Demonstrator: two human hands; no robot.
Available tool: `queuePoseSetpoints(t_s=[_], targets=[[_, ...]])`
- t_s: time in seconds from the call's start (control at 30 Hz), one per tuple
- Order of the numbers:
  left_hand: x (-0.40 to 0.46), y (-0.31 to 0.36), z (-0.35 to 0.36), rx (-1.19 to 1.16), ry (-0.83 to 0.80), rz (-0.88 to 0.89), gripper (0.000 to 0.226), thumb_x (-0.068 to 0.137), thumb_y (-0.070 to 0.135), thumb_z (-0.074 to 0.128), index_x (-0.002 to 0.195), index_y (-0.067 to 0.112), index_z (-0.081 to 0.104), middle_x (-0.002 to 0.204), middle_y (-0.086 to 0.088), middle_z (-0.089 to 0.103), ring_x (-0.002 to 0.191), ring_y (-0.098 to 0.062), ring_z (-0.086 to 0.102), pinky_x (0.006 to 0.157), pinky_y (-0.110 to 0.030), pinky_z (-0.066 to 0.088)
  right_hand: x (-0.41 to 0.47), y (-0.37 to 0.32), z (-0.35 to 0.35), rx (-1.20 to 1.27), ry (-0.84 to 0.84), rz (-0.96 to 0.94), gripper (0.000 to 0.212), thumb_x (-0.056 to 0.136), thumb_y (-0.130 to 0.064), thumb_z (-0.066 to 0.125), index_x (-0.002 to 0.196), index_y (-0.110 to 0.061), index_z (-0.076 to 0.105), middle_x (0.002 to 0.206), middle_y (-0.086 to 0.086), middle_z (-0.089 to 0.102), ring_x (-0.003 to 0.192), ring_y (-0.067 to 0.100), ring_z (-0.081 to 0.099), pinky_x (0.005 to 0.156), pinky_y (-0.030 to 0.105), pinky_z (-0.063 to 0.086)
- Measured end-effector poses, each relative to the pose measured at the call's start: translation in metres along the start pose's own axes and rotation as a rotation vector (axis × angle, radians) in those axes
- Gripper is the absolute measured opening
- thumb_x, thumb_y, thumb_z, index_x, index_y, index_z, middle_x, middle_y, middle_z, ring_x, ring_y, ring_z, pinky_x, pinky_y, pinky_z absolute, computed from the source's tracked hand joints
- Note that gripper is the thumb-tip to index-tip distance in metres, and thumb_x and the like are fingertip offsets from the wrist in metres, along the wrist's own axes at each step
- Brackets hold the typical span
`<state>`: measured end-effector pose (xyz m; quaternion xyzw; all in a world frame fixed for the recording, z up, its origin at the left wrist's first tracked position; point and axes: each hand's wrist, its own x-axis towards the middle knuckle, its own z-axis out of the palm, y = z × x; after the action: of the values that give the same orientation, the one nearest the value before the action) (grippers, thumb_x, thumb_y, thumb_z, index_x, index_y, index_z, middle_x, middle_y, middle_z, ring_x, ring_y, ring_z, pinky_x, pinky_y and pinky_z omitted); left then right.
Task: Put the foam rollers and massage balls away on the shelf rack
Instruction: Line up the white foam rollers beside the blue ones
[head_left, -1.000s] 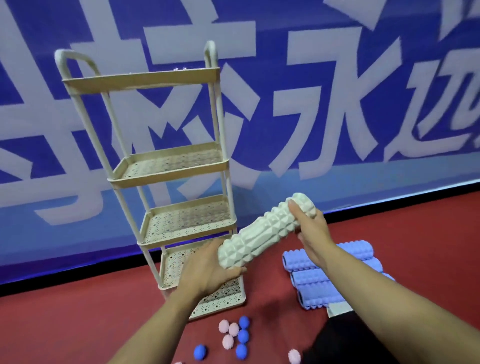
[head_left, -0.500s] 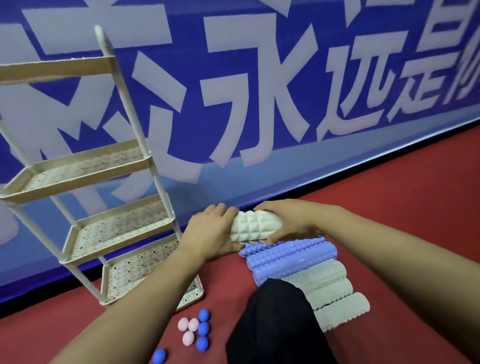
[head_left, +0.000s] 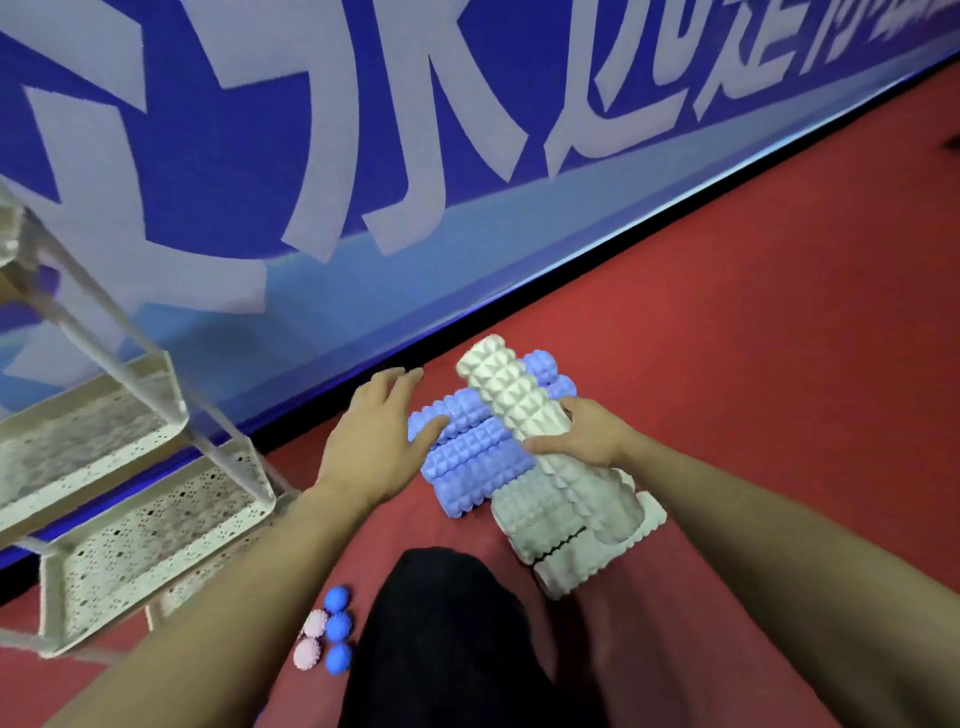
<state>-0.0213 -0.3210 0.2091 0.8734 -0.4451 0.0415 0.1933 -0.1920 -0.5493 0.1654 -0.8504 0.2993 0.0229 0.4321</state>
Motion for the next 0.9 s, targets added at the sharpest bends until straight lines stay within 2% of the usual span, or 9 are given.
queuePoseSetpoints(t_s=[0.1, 0.23, 0.27, 0.33, 0.4, 0.43, 0.6, 0.77, 0.9], targets=[[0.006, -0.018, 0.038, -0.069, -0.083, -0.075, 0.058, 0.096, 0.052, 0.055, 0.145, 0.025, 0.046, 0.147, 0.003, 0.045, 0.134, -0.023, 0.045, 0.108, -0.041, 0.041, 0.02, 0.061, 0.019, 0.262, 0.106, 0.198, 0.022, 0.083, -0.038, 0.082, 0.097, -0.024, 0.071, 0.095, -0.006, 0.072, 0.09, 0.013, 0.069, 0.075, 0.023, 0.055], [0.016, -0.045, 0.085, -0.126, -0.193, -0.181, 0.053, 0.094, 0.058, 0.052, 0.138, 0.027, 0.051, 0.143, 0.002, 0.048, 0.132, -0.022, 0.048, 0.107, -0.044, 0.043, 0.046, 0.132, 0.055, 0.554, 0.289, 0.482, 0.044, 0.083, -0.028, 0.084, 0.118, -0.008, 0.068, 0.098, 0.003, 0.071, 0.074, 0.009, 0.064, 0.048, 0.012, 0.047], [0.017, -0.052, 0.095, -0.13, -0.215, -0.209, 0.053, 0.094, 0.058, 0.052, 0.137, 0.027, 0.052, 0.142, 0.001, 0.049, 0.132, -0.023, 0.048, 0.108, -0.045, 0.043, 0.053, 0.148, 0.066, 0.589, 0.306, 0.559, 0.049, 0.082, -0.03, 0.085, 0.12, -0.006, 0.066, 0.101, 0.005, 0.07, 0.075, 0.012, 0.065, 0.05, 0.015, 0.05], [0.018, -0.065, 0.11, -0.113, -0.257, -0.232, 0.054, 0.095, 0.058, 0.052, 0.137, 0.025, 0.052, 0.141, -0.002, 0.049, 0.131, -0.026, 0.049, 0.108, -0.047, 0.043, 0.067, 0.178, 0.09, 0.633, 0.323, 0.712, 0.066, 0.077, -0.041, 0.086, 0.125, -0.003, 0.061, 0.111, 0.009, 0.07, 0.089, 0.022, 0.069, 0.071, 0.03, 0.059], [0.016, -0.078, 0.123, -0.07, -0.296, -0.21, 0.054, 0.094, 0.057, 0.052, 0.137, 0.024, 0.052, 0.14, -0.001, 0.05, 0.131, -0.026, 0.049, 0.108, -0.048, 0.043, 0.081, 0.202, 0.112, 0.69, 0.331, 0.824, 0.082, 0.072, -0.049, 0.087, 0.129, 0.003, 0.058, 0.117, 0.012, 0.07, 0.101, 0.029, 0.068, 0.091, 0.043, 0.058], [0.015, -0.084, 0.128, -0.049, -0.314, -0.194, 0.054, 0.094, 0.058, 0.051, 0.137, 0.025, 0.052, 0.14, 0.0, 0.05, 0.131, -0.026, 0.048, 0.108, -0.048, 0.043, 0.087, 0.212, 0.122, 0.726, 0.338, 0.857, 0.085, 0.071, -0.049, 0.087, 0.129, 0.005, 0.058, 0.118, 0.014, 0.069, 0.102, 0.031, 0.068, 0.093, 0.045, 0.057], [0.014, -0.111, 0.148, -0.017, -0.388, -0.203, 0.054, 0.093, 0.059, 0.05, 0.134, 0.024, 0.055, 0.134, -0.002, 0.053, 0.126, -0.028, 0.052, 0.108, -0.046, 0.043, 0.122, 0.275, 0.162, 0.791, 0.332, 0.983, 0.125, 0.033, -0.068, 0.08, 0.132, 0.002, 0.055, 0.116, 0.017, 0.068, 0.095, 0.037, 0.07, 0.084, 0.053, 0.06], [-0.001, -0.123, 0.161, 0.022, -0.431, -0.186, 0.056, 0.092, 0.059, 0.049, 0.133, 0.022, 0.057, 0.131, 0.0, 0.054, 0.122, -0.028, 0.053, 0.105, -0.045, 0.045, 0.137, 0.297, 0.177, 0.748, 0.362, 1.065, 0.117, 0.036, -0.069, 0.062, 0.128, 0.002, 0.058, 0.115, 0.016, 0.069, 0.097, 0.037, 0.07, 0.088, 0.05, 0.06], [-0.005, -0.13, 0.164, 0.033, -0.463, -0.187, 0.061, 0.09, 0.065, 0.041, 0.134, 0.025, 0.054, 0.132, 0.002, 0.052, 0.123, -0.027, 0.053, 0.103, -0.047, 0.048, 0.158, 0.354, 0.201, 0.717, 0.321, 1.089, 0.115, 0.036, -0.069, 0.067, 0.128, -0.003, 0.06, 0.105, 0.014, 0.071, 0.087, 0.034, 0.07, 0.083, 0.052, 0.061]])
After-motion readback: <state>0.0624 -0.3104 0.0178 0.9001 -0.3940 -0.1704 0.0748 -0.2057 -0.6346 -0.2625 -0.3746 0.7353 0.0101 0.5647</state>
